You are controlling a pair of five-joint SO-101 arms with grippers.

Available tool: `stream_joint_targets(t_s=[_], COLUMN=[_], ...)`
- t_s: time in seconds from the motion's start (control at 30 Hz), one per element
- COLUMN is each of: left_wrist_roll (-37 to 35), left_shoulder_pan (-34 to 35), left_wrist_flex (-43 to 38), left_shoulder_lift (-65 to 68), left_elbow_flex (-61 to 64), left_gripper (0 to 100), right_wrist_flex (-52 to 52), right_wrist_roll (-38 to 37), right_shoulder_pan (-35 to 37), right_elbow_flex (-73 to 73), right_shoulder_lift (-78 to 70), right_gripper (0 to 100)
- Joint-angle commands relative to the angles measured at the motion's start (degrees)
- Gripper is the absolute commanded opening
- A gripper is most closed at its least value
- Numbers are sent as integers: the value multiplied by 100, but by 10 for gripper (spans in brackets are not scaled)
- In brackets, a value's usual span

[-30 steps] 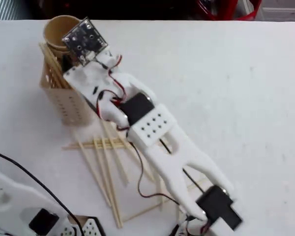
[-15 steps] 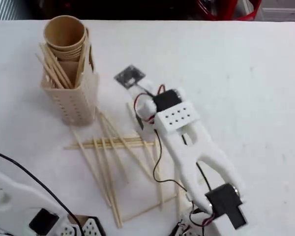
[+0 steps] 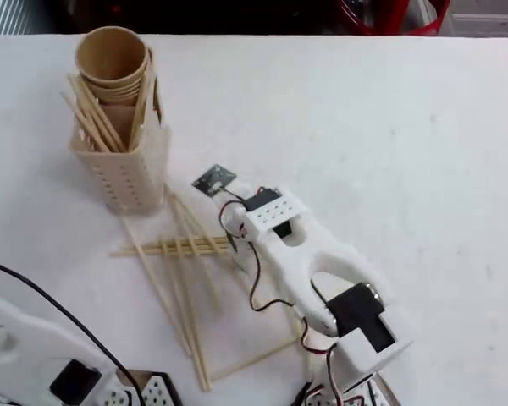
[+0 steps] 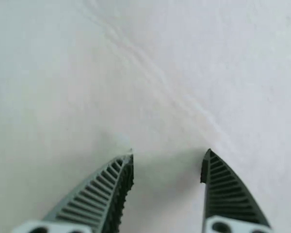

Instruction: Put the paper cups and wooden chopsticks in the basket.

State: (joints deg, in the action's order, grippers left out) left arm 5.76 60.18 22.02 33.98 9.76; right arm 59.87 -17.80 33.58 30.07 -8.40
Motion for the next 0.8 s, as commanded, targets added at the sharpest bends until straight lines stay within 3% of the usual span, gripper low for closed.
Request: stream_joint_targets(t_s=[0.0,0.1,0.37,0.77], left_wrist_roll=[-70,-70,-70,-70], left_shoulder_pan=[-224,-224,-224,-224], left_wrist_flex=[-158,-158,-167,-185], left_shoulder_lift=[356,356,356,374], left_elbow_flex=[-35,-35,-35,-35], left_gripper=[244,244,244,244], right_wrist_flex=[-145,-171,-119,1068], right_wrist_roll=[123,264,299,607], right_shoulder_pan=[13,4,13,13], right_elbow_flex=[-9,-18,-211,-923], right_shoulder_lift=[-110,-84,242,3108], right_gripper=[112,11,18,17])
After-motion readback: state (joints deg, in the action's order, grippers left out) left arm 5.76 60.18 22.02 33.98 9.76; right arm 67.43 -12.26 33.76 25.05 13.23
